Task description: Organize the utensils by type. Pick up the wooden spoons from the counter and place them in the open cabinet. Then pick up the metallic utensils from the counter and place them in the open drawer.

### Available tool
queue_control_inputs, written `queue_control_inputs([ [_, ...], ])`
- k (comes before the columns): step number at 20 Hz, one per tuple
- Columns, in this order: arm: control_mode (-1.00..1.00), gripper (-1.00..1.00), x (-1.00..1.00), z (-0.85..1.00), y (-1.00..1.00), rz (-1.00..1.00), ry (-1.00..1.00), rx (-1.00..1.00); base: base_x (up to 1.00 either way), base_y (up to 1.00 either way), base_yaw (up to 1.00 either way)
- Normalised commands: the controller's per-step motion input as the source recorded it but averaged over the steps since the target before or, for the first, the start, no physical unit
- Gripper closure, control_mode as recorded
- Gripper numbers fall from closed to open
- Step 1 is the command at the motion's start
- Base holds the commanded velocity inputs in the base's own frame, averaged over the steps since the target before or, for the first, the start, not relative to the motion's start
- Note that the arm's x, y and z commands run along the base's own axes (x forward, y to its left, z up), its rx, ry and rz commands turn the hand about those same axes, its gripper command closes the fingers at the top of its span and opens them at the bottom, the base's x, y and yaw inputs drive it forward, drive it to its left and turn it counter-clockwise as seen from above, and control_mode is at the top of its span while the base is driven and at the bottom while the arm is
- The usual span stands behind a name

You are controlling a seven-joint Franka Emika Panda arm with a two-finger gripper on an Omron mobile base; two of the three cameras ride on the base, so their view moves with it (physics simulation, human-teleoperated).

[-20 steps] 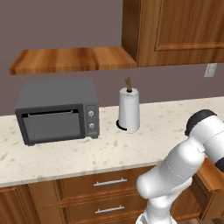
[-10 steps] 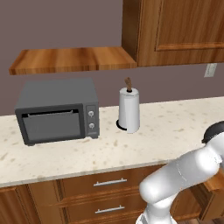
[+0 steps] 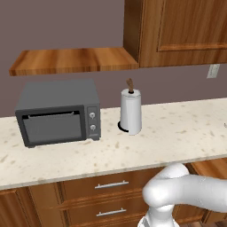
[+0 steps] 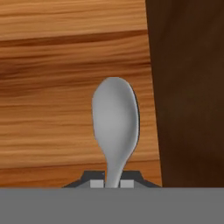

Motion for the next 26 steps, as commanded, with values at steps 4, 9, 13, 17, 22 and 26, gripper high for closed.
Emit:
queue_control_inputs([
  [4,-1.0,1.0,-0.09,-0.21,-0.3,0.0,0.0,0.03,0.0,0.0,0.0],
  [9,-1.0,1.0,-0.23,-0.25,-0.27,0.0,0.0,0.03,0.0,0.0,0.0],
  [13,-1.0,1.0,-0.11,-0.3,-0.2,0.0,0.0,0.06,0.0,0.0,0.0],
  [17,-1.0,1.0,-0.03,-0.28,-0.14,0.0,0.0,0.05,0.0,0.0,0.0],
  [22,-1.0,1.0,-0.42,-0.4,-0.23,0.0,-0.01,0.0,0.0,0.0,0.0],
  [26,-1.0,1.0,-0.69,-0.45,-0.28,0.0,0.0,0.0,0.0,0.0,0.0],
])
